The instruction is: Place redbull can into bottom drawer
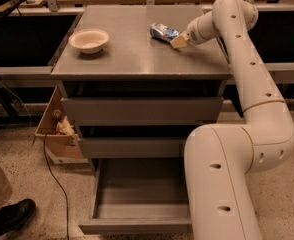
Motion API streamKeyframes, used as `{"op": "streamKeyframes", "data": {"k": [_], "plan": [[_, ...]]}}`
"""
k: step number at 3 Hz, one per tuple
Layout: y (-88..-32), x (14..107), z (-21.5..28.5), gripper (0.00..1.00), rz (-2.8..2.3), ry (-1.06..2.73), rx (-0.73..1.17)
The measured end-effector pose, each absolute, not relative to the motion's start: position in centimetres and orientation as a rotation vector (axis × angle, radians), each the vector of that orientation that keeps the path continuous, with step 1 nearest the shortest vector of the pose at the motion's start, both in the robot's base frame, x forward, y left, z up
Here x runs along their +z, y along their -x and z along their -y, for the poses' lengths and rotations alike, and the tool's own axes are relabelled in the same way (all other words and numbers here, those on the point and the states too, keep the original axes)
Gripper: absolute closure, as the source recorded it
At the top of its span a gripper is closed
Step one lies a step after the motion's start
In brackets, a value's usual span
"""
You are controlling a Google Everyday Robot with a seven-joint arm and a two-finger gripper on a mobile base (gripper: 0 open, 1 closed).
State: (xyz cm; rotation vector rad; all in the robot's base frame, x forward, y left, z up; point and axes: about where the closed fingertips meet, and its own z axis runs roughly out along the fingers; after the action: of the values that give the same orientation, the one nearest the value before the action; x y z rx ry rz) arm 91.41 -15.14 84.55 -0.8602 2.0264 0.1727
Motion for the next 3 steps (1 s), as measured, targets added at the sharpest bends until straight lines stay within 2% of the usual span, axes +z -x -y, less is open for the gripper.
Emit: {"op": "streamKeyframes", "data": {"k": [1, 2, 3], "plan": [[-89.7, 86.8, 15.5, 1.0, -1.99, 0.905, 0.206], [-87.2, 89.2, 15.1, 1.0, -1.949, 0.977, 0.269], [-82.6, 91.1, 13.6, 1.0, -1.905, 1.086, 0.417]]}}
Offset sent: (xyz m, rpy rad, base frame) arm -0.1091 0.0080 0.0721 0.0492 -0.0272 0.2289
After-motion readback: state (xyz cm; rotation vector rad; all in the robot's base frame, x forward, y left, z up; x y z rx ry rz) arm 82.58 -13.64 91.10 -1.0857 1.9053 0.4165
